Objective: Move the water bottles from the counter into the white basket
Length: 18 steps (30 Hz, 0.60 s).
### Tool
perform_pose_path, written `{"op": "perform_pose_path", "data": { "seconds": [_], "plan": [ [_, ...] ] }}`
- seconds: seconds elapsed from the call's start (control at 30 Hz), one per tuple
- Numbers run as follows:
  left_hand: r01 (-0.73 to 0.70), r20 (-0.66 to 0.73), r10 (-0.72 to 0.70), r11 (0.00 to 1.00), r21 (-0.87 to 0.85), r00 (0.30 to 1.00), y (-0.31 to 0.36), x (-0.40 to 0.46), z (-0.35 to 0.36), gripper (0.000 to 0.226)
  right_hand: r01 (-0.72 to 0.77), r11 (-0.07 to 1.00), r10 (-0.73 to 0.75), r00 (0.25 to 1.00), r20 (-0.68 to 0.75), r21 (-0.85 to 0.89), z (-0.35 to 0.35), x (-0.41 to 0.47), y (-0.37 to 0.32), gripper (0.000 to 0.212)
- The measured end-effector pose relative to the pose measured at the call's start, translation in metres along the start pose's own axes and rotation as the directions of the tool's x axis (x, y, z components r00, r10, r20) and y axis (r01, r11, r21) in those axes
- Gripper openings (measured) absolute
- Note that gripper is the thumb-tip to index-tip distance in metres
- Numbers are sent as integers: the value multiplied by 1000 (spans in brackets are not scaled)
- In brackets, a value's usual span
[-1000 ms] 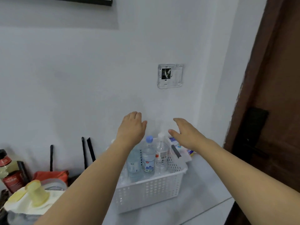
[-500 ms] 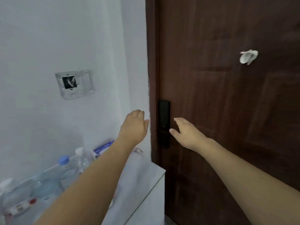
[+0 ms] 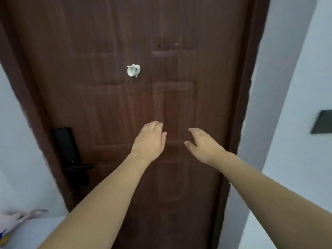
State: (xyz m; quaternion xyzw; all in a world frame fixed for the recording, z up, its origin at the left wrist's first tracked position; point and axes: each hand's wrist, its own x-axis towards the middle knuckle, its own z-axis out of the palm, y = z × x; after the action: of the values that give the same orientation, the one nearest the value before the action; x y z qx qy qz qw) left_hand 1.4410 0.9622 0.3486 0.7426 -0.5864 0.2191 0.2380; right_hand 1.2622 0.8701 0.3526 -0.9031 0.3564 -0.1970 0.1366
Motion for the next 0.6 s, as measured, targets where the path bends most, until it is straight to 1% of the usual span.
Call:
{"op": "perform_pose_path", "data": {
  "seconds": [0.17, 0.3, 0.4, 0.5, 0.6],
  "plan": [
    [-127, 24, 130, 986, -112, 991, 81, 20, 20, 44, -189, 980, 185, 980, -68, -69, -49, -58, 58, 63],
    [-212, 21, 221, 955, -205, 975, 150, 28, 27, 46, -329, 936, 313, 940, -137, -121, -89, -112, 106, 61],
    [-293, -10, 301, 920, -262, 954, 206, 36, 28, 40, -432, 894, 406, 893, -193, -118, -118, -151, 141, 61],
    [-332, -45, 340, 868, -369, 939, 261, 39, 28, 35, -527, 841, 487, 836, -251, -124, -141, -189, 169, 62],
    [-440, -65, 460, 787, -432, 886, 316, 40, 31, 37, -612, 782, 559, 773, -300, -120, -165, -229, 188, 62]
  ]
}}
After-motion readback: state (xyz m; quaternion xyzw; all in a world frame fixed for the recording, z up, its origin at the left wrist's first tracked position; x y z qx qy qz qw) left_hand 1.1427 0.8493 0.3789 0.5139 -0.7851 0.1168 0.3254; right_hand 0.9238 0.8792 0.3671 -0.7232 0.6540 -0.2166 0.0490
